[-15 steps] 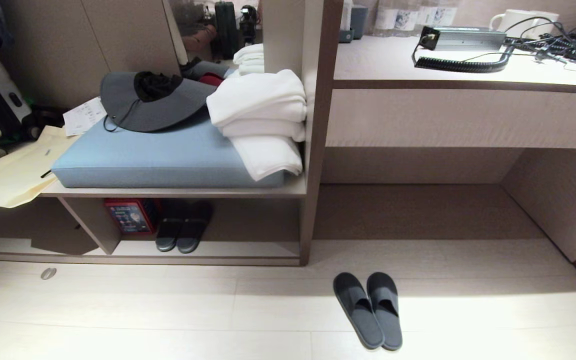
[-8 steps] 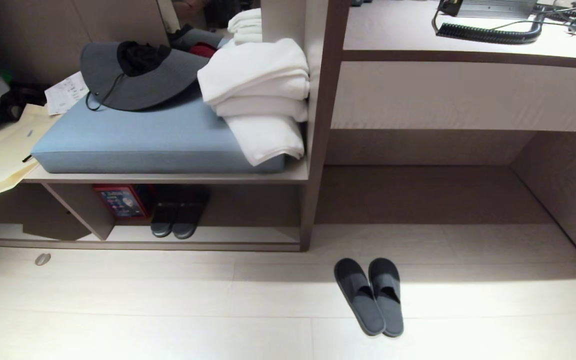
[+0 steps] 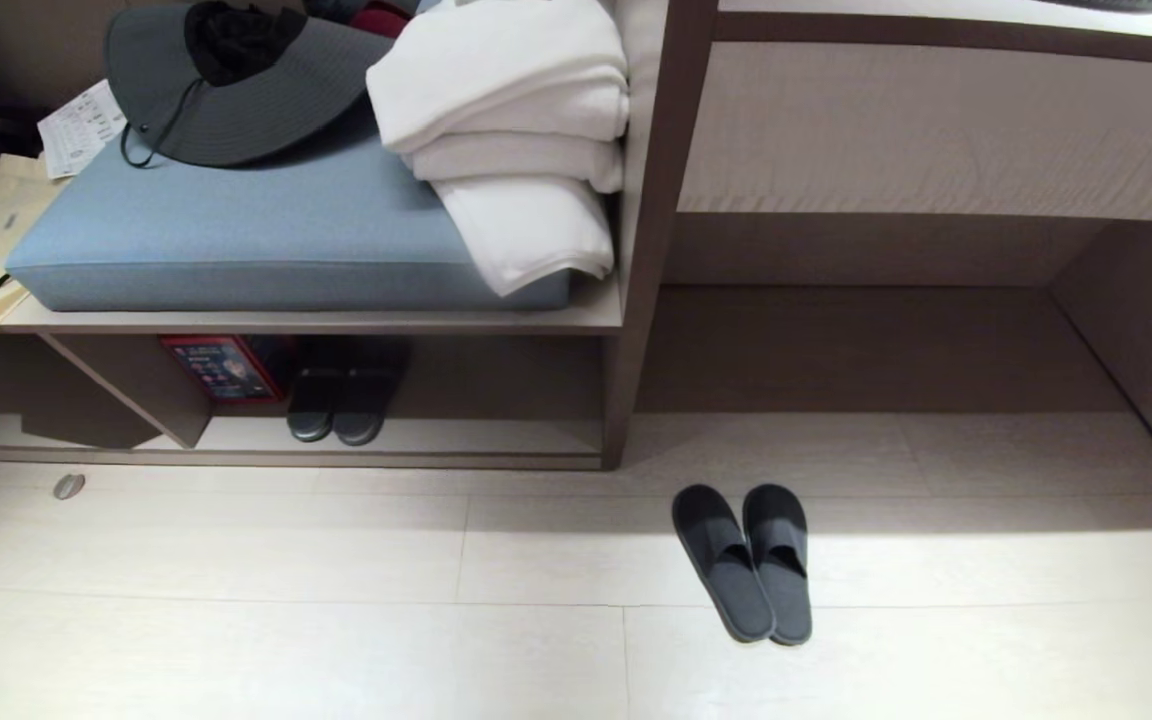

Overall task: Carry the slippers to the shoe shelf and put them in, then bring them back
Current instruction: Pick up the slippers on the floor

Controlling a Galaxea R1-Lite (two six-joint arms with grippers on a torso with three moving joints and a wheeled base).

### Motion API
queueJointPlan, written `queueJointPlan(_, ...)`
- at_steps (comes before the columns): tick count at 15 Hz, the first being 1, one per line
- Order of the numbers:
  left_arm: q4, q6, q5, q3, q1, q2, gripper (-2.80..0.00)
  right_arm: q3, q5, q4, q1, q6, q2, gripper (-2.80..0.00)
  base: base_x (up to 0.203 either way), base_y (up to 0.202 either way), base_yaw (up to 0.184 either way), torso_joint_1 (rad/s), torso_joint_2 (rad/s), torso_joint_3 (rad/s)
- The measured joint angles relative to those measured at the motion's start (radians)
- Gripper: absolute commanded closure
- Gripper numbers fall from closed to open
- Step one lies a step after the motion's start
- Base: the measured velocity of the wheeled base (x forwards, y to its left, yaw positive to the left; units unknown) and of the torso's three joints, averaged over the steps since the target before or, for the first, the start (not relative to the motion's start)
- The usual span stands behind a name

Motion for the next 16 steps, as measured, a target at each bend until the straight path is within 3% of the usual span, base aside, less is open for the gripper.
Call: queueJointPlan(16,0.0,0.0,0.0,0.0,0.0,0.0,0.0,0.0,0.001,0.0,0.0,0.0,0.0,0.0,0.0,0.0,0.0,0.002,0.0,-0.198)
